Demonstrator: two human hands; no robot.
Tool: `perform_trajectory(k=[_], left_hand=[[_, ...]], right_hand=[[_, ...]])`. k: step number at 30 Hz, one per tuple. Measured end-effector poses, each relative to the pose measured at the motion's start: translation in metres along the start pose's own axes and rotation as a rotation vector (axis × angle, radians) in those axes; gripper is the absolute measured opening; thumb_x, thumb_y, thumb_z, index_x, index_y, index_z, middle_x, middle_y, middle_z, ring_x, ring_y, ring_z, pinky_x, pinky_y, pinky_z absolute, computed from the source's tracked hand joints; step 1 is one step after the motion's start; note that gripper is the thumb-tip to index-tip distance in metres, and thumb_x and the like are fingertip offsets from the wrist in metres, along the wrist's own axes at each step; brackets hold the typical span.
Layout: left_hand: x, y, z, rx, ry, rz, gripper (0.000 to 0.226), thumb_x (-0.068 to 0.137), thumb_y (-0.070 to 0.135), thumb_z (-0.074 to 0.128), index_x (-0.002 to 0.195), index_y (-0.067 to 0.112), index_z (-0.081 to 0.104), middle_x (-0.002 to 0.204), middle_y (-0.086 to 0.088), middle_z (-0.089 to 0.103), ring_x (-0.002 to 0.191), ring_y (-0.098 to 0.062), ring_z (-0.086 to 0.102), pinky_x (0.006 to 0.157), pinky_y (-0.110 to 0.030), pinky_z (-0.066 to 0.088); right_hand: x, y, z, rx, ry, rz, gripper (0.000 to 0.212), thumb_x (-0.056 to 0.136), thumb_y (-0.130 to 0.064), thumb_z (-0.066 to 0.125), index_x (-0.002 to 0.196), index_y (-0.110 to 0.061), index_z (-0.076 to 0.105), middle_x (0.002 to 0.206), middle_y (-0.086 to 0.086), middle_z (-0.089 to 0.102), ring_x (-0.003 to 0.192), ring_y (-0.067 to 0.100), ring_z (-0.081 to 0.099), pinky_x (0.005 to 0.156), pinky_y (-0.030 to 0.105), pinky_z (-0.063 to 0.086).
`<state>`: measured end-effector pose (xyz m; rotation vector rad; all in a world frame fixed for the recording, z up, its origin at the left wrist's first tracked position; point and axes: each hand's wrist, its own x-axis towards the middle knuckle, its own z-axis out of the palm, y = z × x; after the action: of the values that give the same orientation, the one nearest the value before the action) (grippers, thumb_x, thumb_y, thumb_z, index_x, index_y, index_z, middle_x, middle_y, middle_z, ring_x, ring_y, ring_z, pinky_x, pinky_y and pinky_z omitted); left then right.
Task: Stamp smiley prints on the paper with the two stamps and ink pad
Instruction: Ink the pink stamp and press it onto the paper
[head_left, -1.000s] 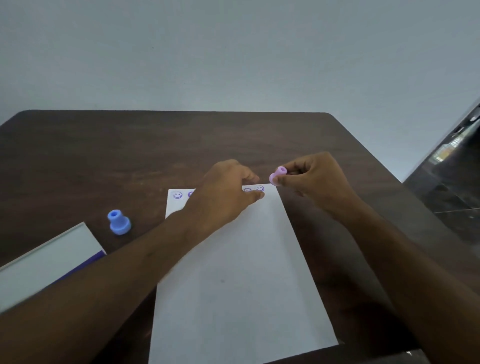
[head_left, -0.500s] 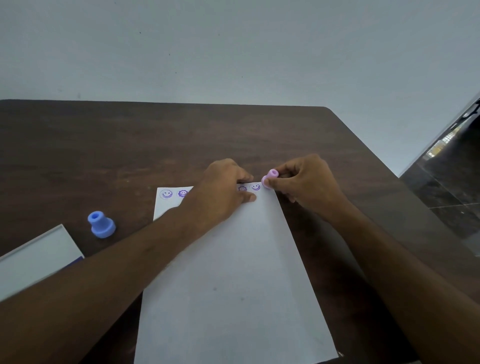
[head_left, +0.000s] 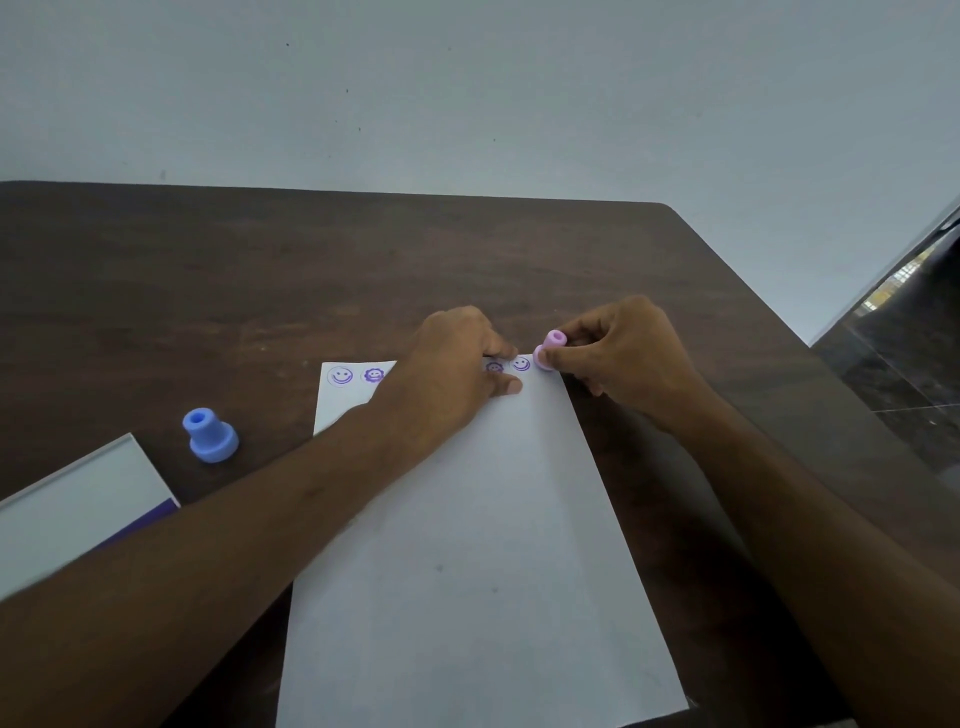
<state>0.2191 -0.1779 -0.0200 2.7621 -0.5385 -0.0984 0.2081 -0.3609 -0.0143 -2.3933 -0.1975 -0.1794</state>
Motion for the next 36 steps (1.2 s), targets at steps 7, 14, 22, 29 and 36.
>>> perform_trajectory(k=[7,14,22,29,36], left_hand=[[0.000,-0.004,0.004,-0.016,0.036,0.019,0.043,0.085,0.043,0.066,0.125,0.026,0.065,0.121,0.001,0.064,0.114,-0.020,0.056,0.096,-0.037,0.046],[-0.001,-0.006,0.007,-0.067,0.082,0.024,0.042,0.082,0.040,0.070,0.121,0.025,0.068,0.117,0.000,0.065,0.110,-0.021,0.058,0.093,-0.035,0.046],[0.001,-0.007,0.007,-0.062,0.078,0.018,0.042,0.082,0.042,0.069,0.121,0.027,0.067,0.119,0.004,0.063,0.111,-0.019,0.057,0.093,-0.032,0.045],[0.002,-0.006,0.004,-0.016,0.036,0.030,0.043,0.085,0.044,0.066,0.125,0.028,0.065,0.125,0.002,0.060,0.116,-0.020,0.055,0.098,-0.036,0.045],[-0.003,-0.010,0.012,-0.109,0.130,0.062,0.040,0.080,0.039,0.073,0.117,0.024,0.070,0.121,0.000,0.061,0.112,-0.020,0.057,0.095,-0.035,0.044]], right_hand=[[0.001,-0.001,0.001,-0.022,0.000,0.018,0.016,0.076,-0.030,0.077,0.077,-0.015,0.080,0.034,-0.021,0.054,0.033,-0.002,0.048,0.042,0.008,0.035],[0.002,-0.001,0.002,-0.022,-0.008,0.039,0.017,0.076,-0.030,0.077,0.078,-0.013,0.079,0.036,-0.024,0.055,0.034,-0.004,0.050,0.040,0.005,0.033],[0.003,-0.002,0.003,-0.048,-0.002,0.041,0.018,0.077,-0.029,0.077,0.080,-0.011,0.079,0.036,-0.016,0.056,0.036,-0.005,0.051,0.039,0.003,0.032],[0.002,0.001,0.009,-0.130,0.005,-0.031,0.024,0.086,-0.031,0.067,0.087,-0.010,0.079,0.078,0.005,0.077,0.063,0.017,0.065,0.052,0.019,0.046],[0.001,0.004,0.015,-0.266,0.025,-0.123,0.032,0.091,-0.026,0.057,0.074,-0.005,0.074,0.062,0.009,0.068,0.058,0.021,0.057,0.052,0.014,0.033]])
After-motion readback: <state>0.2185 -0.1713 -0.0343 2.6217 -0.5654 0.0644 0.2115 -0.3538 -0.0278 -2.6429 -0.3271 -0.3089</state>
